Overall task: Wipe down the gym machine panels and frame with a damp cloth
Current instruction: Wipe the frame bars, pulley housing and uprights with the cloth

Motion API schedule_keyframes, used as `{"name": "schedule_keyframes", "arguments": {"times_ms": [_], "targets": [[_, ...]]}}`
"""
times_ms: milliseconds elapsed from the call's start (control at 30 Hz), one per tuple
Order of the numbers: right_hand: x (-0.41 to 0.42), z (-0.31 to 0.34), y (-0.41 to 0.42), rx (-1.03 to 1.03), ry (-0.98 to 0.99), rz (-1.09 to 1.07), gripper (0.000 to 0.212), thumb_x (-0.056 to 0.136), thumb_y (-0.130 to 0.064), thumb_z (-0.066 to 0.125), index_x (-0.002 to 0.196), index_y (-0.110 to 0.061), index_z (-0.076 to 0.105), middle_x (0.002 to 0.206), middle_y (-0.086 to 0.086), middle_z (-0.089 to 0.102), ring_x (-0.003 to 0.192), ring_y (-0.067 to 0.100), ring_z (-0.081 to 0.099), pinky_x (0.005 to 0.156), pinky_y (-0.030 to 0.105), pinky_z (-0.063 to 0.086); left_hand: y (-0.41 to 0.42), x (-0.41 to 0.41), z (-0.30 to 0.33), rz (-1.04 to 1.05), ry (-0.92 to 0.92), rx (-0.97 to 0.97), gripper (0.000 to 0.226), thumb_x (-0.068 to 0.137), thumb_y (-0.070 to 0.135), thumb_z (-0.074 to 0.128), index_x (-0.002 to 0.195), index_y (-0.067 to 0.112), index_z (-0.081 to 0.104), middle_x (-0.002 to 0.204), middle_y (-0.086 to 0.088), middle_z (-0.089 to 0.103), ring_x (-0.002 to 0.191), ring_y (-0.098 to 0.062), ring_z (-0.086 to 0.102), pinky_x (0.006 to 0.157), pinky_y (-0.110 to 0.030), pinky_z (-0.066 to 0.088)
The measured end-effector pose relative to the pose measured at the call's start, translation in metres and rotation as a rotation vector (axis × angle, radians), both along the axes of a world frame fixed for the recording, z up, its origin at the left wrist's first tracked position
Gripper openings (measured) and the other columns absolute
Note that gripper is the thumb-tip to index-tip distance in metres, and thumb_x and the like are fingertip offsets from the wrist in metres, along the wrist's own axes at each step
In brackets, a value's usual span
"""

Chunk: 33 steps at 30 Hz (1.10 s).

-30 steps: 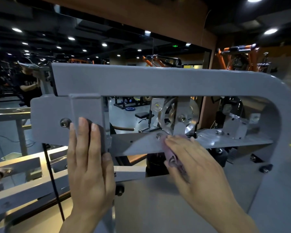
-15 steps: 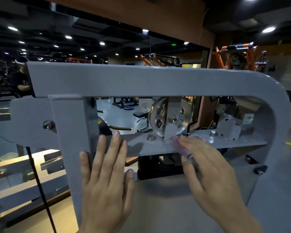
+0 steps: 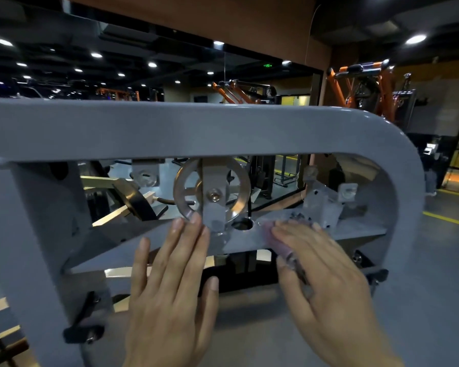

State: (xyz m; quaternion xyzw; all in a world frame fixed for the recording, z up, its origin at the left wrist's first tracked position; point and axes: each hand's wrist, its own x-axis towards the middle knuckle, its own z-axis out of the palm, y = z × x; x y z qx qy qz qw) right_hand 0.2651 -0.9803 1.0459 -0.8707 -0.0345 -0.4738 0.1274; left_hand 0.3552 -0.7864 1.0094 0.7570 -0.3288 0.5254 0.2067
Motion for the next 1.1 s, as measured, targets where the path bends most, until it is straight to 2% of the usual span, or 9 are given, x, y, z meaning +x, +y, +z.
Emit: {"name": "schedule_keyframes", "arguments": {"times_ms": [467, 533, 567, 600, 700, 767, 833, 967, 1100], "targets": [[-0.004, 0.019, -0.007, -0.188, 0.15, -0.053, 0.05, 0.089, -0.032, 0.046, 0.125, -0.012, 0.073, 0.128, 0.002, 0.071, 0.119, 0.016, 0.067, 0.113, 0.026, 0.033, -0.018, 0.0, -0.006, 0.163, -0.014, -0.083, 0.051, 0.1, 0.023, 0.048, 0.148, 0.003, 0.052, 0.16, -0.01, 0.045, 0.151, -0.025, 0.038, 0.127, -0.047, 0.018], [0.004, 0.034, -0.002, -0.214, 0.216, -0.11, 0.044, 0.094, -0.034, 0.042, 0.119, -0.015, 0.075, 0.12, -0.001, 0.074, 0.112, 0.015, 0.07, 0.102, 0.022, 0.042, -0.018, 0.0, -0.006, 0.167, -0.006, -0.074, 0.053, 0.101, 0.024, 0.047, 0.149, 0.003, 0.05, 0.161, -0.011, 0.044, 0.152, -0.025, 0.037, 0.127, -0.047, 0.017], [0.009, 0.046, 0.001, -0.211, 0.273, -0.131, 0.039, 0.099, -0.034, 0.039, 0.115, -0.02, 0.072, 0.115, -0.006, 0.074, 0.108, 0.014, 0.07, 0.098, 0.014, 0.022, -0.018, 0.0, -0.006, 0.17, -0.008, -0.075, 0.053, 0.101, 0.024, 0.047, 0.149, 0.003, 0.049, 0.161, -0.011, 0.043, 0.152, -0.025, 0.037, 0.127, -0.047, 0.017], [0.015, 0.056, 0.001, -0.191, 0.338, -0.139, 0.033, 0.103, -0.035, 0.035, 0.112, -0.026, 0.066, 0.111, -0.011, 0.07, 0.103, 0.012, 0.066, 0.071, 0.023, 0.026, -0.018, 0.001, -0.006, 0.174, -0.011, -0.077, 0.052, 0.101, 0.023, 0.047, 0.15, 0.003, 0.049, 0.161, -0.011, 0.043, 0.152, -0.025, 0.037, 0.127, -0.048, 0.018], [0.022, 0.064, -0.003, -0.165, 0.378, -0.024, 0.025, 0.106, -0.039, 0.026, 0.107, -0.03, 0.05, 0.106, -0.012, 0.058, 0.099, 0.014, 0.058, 0.063, 0.027, 0.029, -0.019, 0.001, -0.007, 0.183, -0.029, -0.082, 0.052, 0.102, 0.023, 0.047, 0.149, 0.002, 0.049, 0.16, -0.011, 0.044, 0.151, -0.026, 0.038, 0.127, -0.048, 0.02], [0.015, 0.06, -0.003, -0.184, 0.43, -0.012, 0.027, 0.104, -0.034, 0.029, 0.11, -0.029, 0.055, 0.108, -0.013, 0.062, 0.102, 0.013, 0.061, 0.071, 0.01, 0.04, -0.019, 0.002, -0.007, 0.187, -0.035, -0.091, 0.051, 0.102, 0.023, 0.048, 0.149, 0.003, 0.05, 0.16, -0.011, 0.045, 0.15, -0.026, 0.039, 0.126, -0.049, 0.021], [0.004, 0.053, -0.003, -0.196, 0.403, -0.02, 0.04, 0.1, -0.033, 0.034, 0.121, -0.024, 0.068, 0.118, -0.009, 0.071, 0.111, 0.011, 0.066, 0.094, 0.014, 0.046, -0.02, 0.002, -0.009, 0.187, -0.034, -0.1, 0.051, 0.101, 0.023, 0.048, 0.149, 0.003, 0.051, 0.16, -0.011, 0.045, 0.151, -0.025, 0.039, 0.126, -0.049, 0.021], [0.015, 0.059, -0.006, -0.103, 0.456, -0.034, 0.031, 0.101, -0.03, 0.031, 0.119, -0.031, 0.056, 0.099, -0.011, 0.063, 0.087, 0.019, 0.059, 0.07, 0.035, 0.044, -0.02, 0.003, -0.009, 0.183, -0.033, -0.094, 0.051, 0.101, 0.023, 0.049, 0.148, 0.003, 0.051, 0.159, -0.01, 0.046, 0.149, -0.025, 0.04, 0.127, -0.049, 0.021], [0.033, 0.067, -0.007, 0.043, 0.386, 0.02, 0.02, 0.107, -0.029, 0.037, 0.108, -0.03, 0.057, 0.09, -0.007, 0.071, 0.083, 0.019, 0.066, 0.073, 0.037, 0.051, -0.019, 0.004, -0.009, 0.168, -0.05, -0.109, 0.052, 0.099, 0.023, 0.051, 0.148, 0.004, 0.051, 0.158, -0.01, 0.047, 0.149, -0.024, 0.041, 0.127, -0.048, 0.02]]}}
